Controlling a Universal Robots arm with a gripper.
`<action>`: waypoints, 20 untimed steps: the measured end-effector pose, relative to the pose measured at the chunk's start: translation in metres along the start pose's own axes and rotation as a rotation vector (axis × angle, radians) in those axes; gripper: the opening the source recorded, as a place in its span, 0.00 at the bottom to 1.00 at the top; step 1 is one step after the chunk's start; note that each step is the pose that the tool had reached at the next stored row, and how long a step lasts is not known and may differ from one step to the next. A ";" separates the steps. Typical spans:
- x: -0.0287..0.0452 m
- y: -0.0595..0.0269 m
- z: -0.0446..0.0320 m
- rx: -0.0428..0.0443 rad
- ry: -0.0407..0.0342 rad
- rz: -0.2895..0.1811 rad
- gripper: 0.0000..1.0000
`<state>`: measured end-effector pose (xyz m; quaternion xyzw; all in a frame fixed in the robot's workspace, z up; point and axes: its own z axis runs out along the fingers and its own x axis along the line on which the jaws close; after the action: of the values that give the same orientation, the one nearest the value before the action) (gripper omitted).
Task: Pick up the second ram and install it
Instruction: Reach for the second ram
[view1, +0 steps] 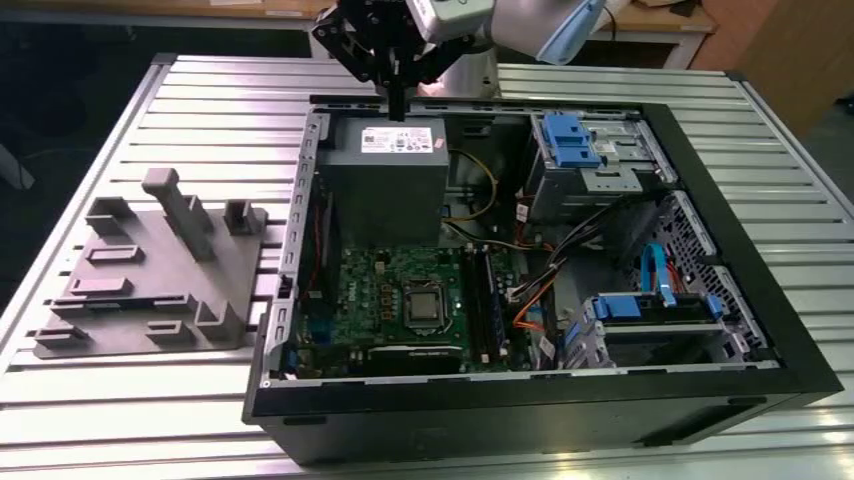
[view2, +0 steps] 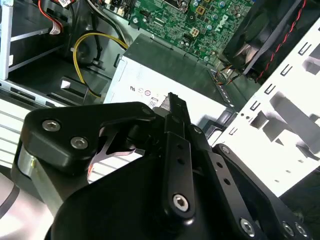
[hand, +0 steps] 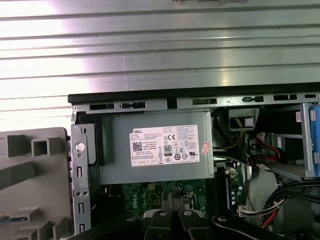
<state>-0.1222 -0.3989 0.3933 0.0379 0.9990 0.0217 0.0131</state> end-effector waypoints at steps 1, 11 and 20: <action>0.0002 0.0000 0.0000 0.0001 0.0001 0.000 0.11; 0.0095 -0.0008 -0.0002 -0.0001 0.0000 0.000 0.11; 0.0328 -0.0025 -0.0008 -0.0001 -0.0005 0.000 0.11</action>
<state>-0.1550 -0.3989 0.3932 0.0379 0.9990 0.0217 0.0133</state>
